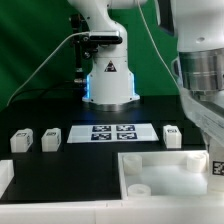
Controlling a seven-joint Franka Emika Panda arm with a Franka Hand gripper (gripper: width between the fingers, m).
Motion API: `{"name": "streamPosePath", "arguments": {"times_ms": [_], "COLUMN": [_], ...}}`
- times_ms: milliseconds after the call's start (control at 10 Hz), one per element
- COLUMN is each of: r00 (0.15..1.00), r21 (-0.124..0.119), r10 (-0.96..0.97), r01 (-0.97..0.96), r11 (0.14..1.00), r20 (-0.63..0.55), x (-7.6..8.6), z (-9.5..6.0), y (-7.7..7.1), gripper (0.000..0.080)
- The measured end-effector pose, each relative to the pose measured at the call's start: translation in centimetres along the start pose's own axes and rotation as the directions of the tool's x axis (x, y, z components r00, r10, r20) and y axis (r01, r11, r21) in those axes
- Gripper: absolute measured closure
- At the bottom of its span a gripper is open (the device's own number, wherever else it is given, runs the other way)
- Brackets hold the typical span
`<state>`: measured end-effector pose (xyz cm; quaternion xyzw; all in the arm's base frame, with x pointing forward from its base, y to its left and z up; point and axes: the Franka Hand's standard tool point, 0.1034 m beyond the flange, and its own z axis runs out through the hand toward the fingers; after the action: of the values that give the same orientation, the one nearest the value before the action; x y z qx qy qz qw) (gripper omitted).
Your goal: Assemble one leg
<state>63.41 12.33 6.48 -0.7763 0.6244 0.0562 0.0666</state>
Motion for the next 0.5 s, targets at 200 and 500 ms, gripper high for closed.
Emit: {"name": "streamPosePath", "arguments": {"times_ms": [200,500], "r00": [0.929,0.709], "r21": [-0.037,-0.056], "r10": [-0.368,-0.704], "r01": [0.367,0.702], "r11": [0.929,0.71], "r20": [-0.042,-0.031], "x": [-0.48,-0.15], "z": [-0.19,-0.22], "y": [0.13,0.09], "gripper": [0.0151,0.0151]}}
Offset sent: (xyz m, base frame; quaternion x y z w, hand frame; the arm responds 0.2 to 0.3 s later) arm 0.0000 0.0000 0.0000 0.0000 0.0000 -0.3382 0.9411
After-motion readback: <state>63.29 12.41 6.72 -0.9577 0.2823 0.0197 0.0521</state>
